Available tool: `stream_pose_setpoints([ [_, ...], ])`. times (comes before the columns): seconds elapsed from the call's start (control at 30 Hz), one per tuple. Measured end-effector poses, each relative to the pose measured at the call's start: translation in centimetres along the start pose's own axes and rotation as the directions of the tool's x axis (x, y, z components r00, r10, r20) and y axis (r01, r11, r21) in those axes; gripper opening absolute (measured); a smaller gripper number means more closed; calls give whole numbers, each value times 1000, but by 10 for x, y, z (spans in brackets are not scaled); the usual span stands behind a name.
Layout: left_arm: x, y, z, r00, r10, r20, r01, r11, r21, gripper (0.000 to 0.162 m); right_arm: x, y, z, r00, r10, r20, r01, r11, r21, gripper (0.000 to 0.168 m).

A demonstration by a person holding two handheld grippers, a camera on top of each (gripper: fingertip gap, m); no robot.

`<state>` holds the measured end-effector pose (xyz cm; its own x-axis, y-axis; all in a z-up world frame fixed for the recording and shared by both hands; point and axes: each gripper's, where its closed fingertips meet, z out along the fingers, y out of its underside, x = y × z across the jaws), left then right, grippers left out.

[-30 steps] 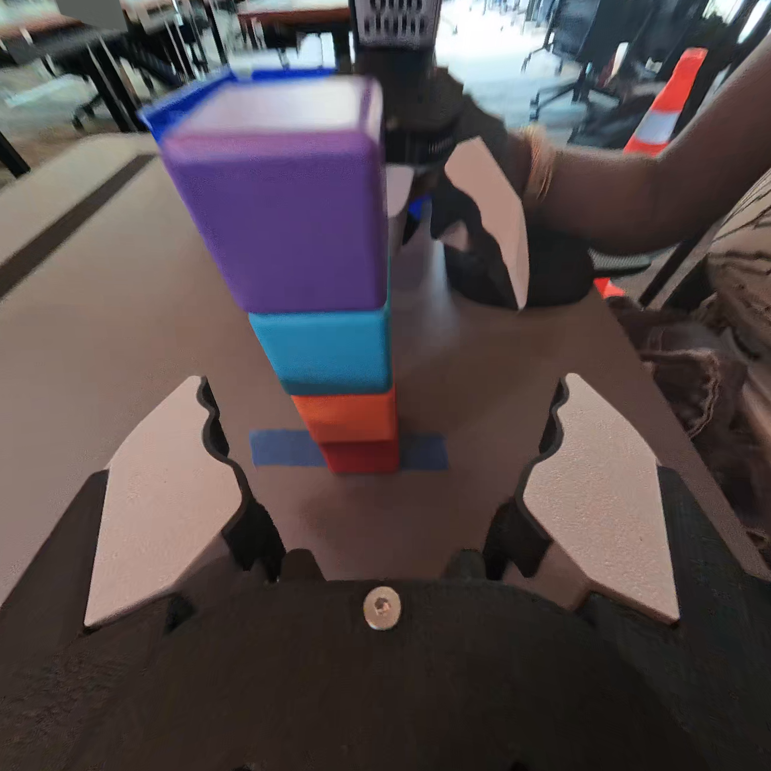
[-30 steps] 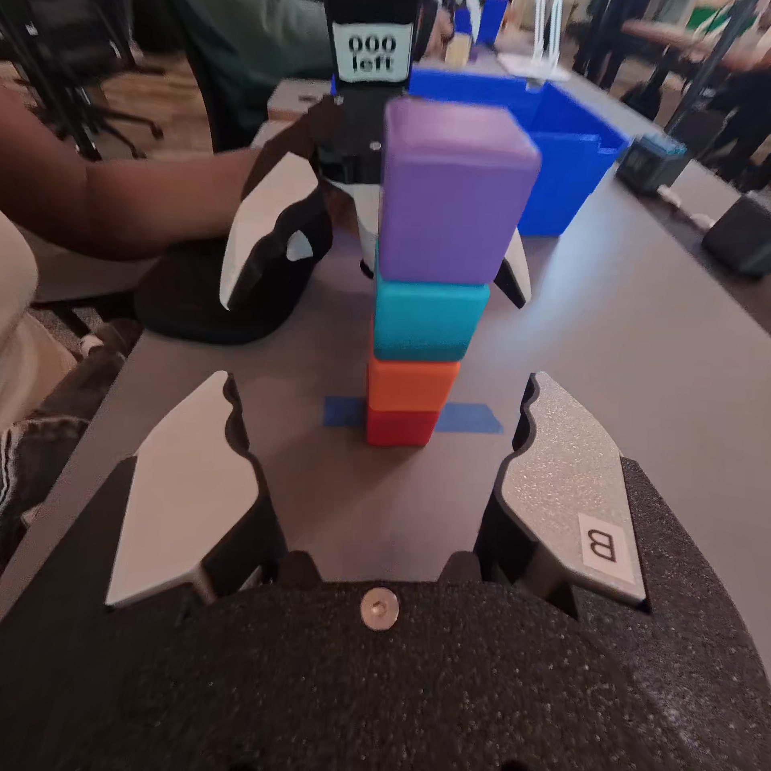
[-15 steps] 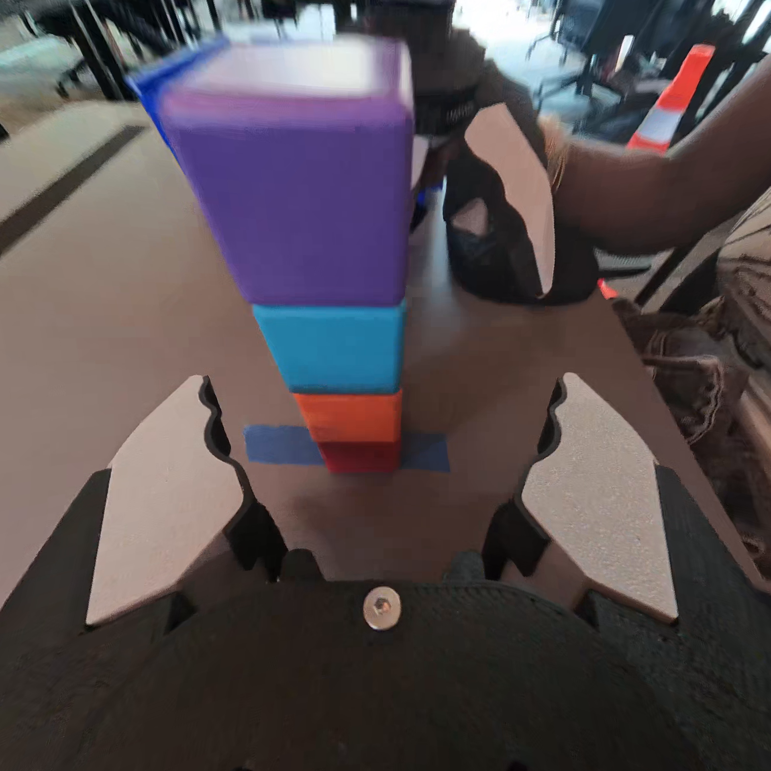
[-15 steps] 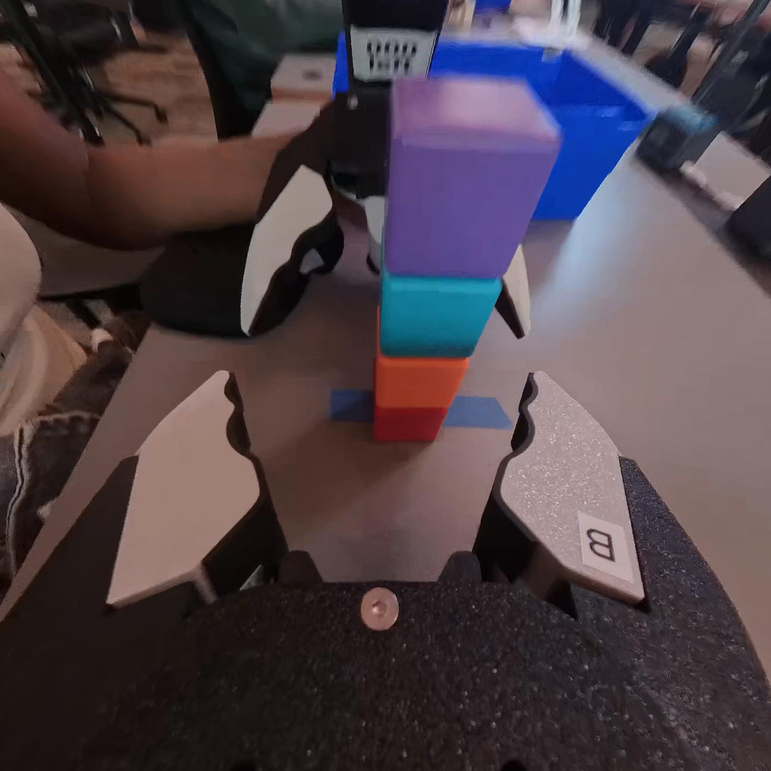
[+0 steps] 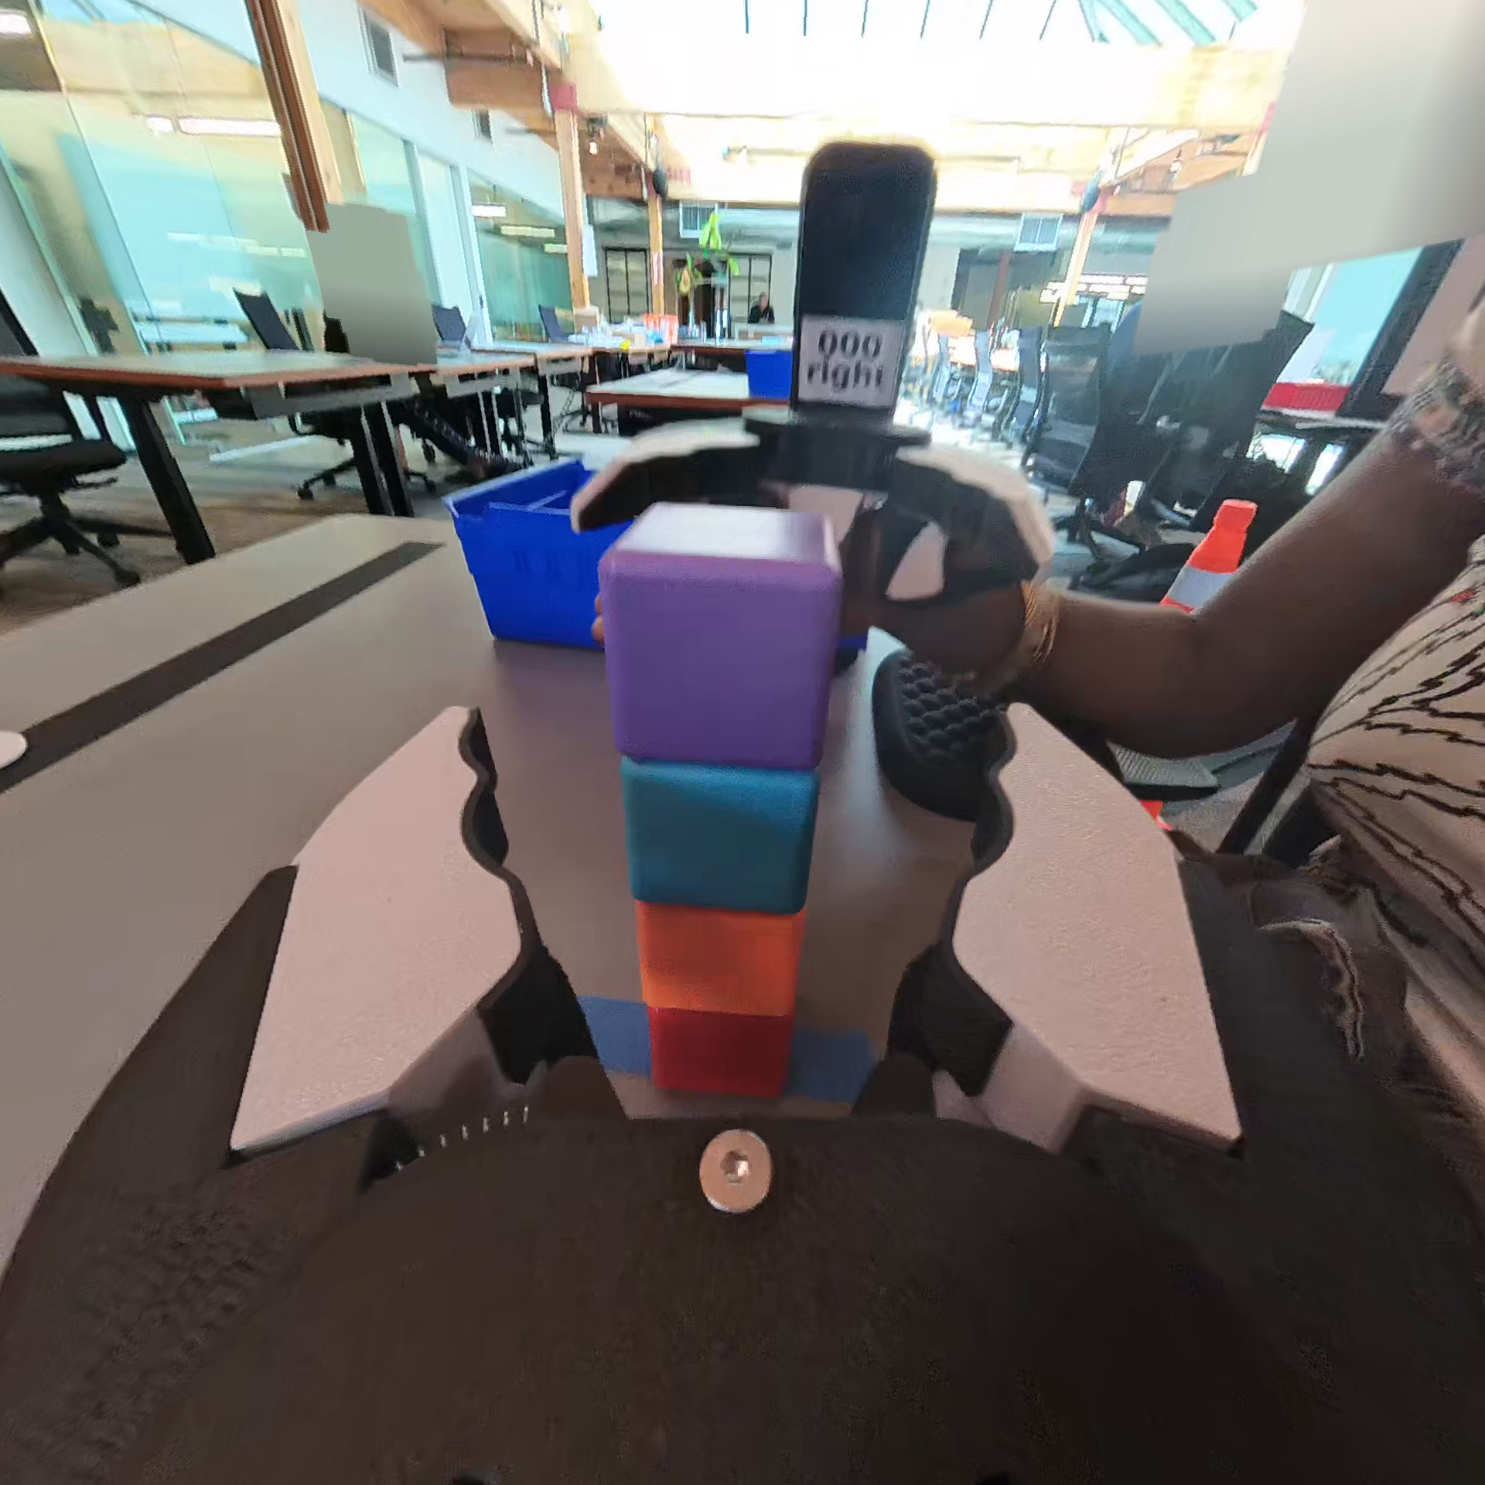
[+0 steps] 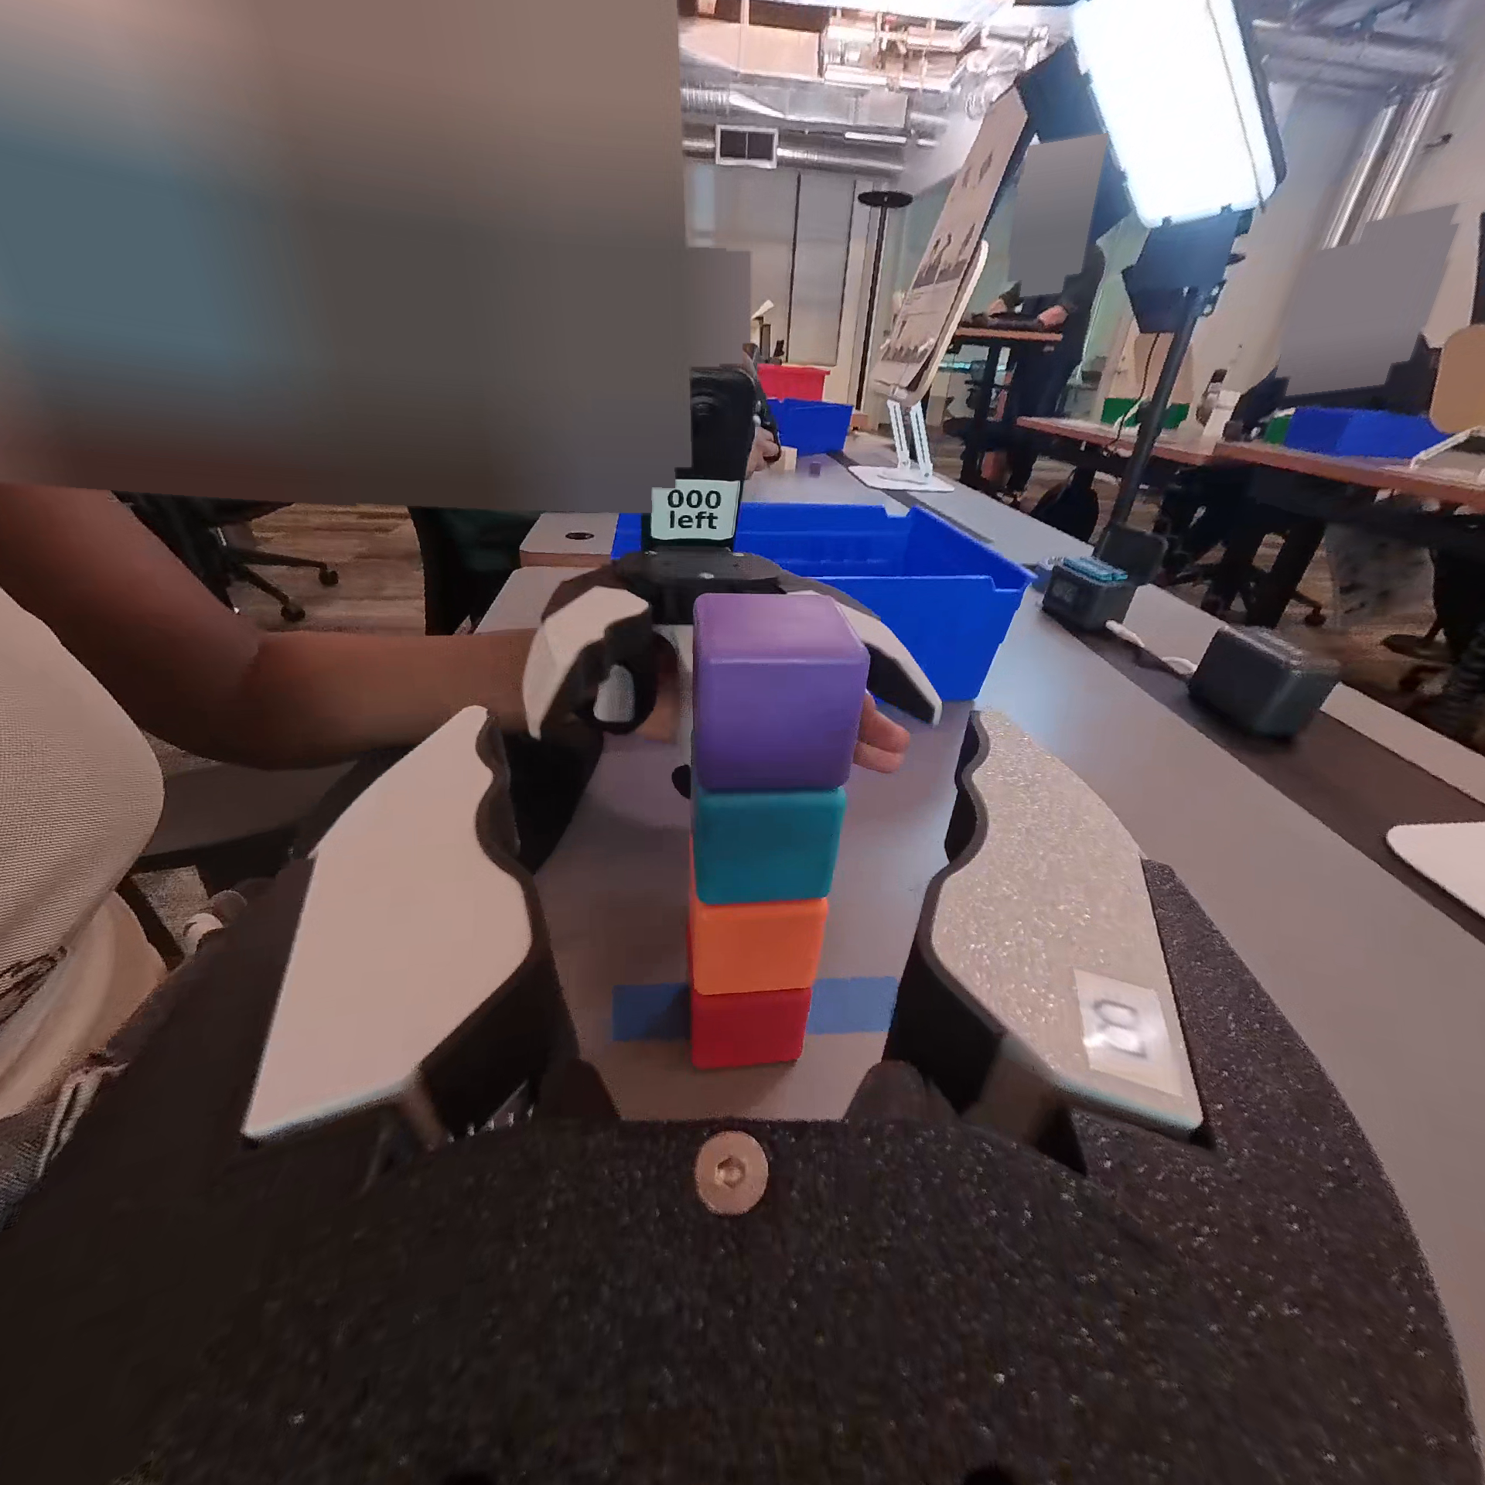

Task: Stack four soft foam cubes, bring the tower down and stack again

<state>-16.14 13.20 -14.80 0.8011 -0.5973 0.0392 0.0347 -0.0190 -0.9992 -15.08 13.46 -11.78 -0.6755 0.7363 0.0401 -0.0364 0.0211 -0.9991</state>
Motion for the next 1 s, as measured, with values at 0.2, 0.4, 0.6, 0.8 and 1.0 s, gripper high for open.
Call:
stream_pose_setpoints([
  [0.2,-1,24,9,999,-42,-25,39,995,-93,69,5,-16,7,999,34,4,-33,981,-193,106],
  [0.4,-2,28,8,1000,-6,-9,5,991,-135,50,9,-7,15,998,-26,53,55,740,-670,87],
  [0.6,-2,29,9,1000,3,-11,-4,991,-134,50,9,6,23,979,-18,202,190,437,-879,72],
  [0.8,-3,29,8,1000,15,-7,-16,989,-149,50,8,25,27,966,10,259,244,309,-919,49],
  [1.0,-4,30,8,1000,20,-2,-20,985,-170,49,20,-1,24,990,-36,135,134,519,-844,49],
])
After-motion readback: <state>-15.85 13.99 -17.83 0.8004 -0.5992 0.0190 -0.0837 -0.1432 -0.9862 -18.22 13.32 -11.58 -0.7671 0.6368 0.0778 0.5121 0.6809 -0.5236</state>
